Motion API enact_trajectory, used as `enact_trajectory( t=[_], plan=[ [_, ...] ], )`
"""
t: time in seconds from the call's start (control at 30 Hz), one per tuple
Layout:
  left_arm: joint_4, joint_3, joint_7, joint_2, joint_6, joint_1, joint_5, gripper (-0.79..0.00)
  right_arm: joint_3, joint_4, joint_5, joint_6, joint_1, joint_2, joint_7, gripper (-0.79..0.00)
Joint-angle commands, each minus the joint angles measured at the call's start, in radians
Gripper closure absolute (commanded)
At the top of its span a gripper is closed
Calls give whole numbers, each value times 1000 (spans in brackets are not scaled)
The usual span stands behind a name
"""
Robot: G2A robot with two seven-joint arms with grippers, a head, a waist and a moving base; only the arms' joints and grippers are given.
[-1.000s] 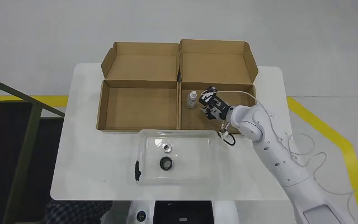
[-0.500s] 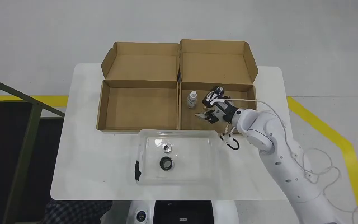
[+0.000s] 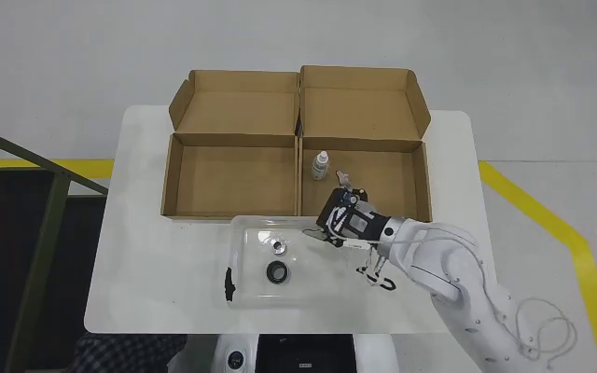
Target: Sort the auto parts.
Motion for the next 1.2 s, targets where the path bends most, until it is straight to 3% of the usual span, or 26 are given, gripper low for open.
enact_trajectory(
  t=[0.0, 0.53, 0.7, 0.77, 0.8, 0.87, 1.17],
  plan=[
    [0, 0, 0, 0, 0, 0, 0, -785, -17, -6, -13, -3, -9, -1, -10, -785],
    [0, 0, 0, 0, 0, 0, 0, -785, -188, 36, -102, -10, 19, -23, -46, -785],
    [0, 0, 0, 0, 0, 0, 0, -785, -215, 53, -103, -21, 35, -29, -38, -631],
    [0, 0, 0, 0, 0, 0, 0, -785, -222, 63, -101, -25, 42, -31, -33, -459],
    [0, 0, 0, 0, 0, 0, 0, -785, -226, 68, -99, -28, 46, -32, -31, -431],
    [0, 0, 0, 0, 0, 0, 0, -785, -234, 79, -95, -33, 54, -34, -28, -391],
    [0, 0, 0, 0, 0, 0, 0, -785, -277, 144, -98, -43, 97, -48, -4, -357]
  ],
)
